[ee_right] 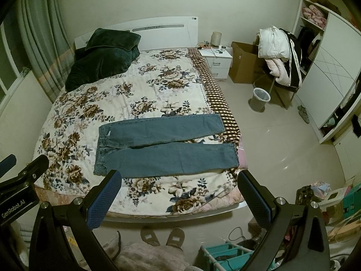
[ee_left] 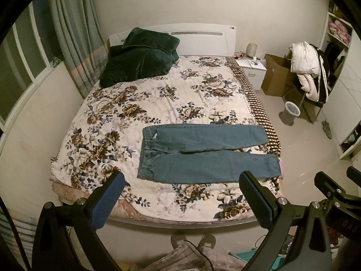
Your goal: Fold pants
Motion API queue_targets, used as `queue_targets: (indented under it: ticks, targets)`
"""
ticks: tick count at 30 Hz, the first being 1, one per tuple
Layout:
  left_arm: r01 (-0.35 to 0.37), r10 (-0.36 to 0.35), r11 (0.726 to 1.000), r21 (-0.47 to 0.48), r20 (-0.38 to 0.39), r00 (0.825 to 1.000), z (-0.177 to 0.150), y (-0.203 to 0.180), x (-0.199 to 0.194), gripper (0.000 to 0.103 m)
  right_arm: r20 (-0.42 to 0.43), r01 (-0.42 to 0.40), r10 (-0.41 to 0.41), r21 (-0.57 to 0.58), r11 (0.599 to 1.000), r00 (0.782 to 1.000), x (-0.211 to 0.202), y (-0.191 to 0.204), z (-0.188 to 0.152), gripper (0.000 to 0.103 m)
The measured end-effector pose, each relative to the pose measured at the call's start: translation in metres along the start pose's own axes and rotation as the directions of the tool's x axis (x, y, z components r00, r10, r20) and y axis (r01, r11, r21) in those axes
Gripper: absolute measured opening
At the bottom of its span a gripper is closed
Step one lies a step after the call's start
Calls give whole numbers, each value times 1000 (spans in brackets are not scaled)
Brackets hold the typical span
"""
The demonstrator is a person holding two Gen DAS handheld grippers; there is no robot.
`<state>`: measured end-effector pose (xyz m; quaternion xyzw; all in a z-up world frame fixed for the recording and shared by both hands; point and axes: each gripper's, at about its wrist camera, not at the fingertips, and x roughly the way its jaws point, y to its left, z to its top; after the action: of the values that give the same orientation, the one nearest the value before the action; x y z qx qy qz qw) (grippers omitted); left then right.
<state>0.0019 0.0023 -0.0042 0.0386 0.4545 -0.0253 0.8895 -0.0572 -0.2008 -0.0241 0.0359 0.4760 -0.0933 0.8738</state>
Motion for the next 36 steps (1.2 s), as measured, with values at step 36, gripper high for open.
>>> queue_targets:
  ticks: [36]
  targets:
    - [11,-11,1000,-8,-1,1000,9,-13,7,103,3,-9,9,1,1000,1000,-4,17,3,103]
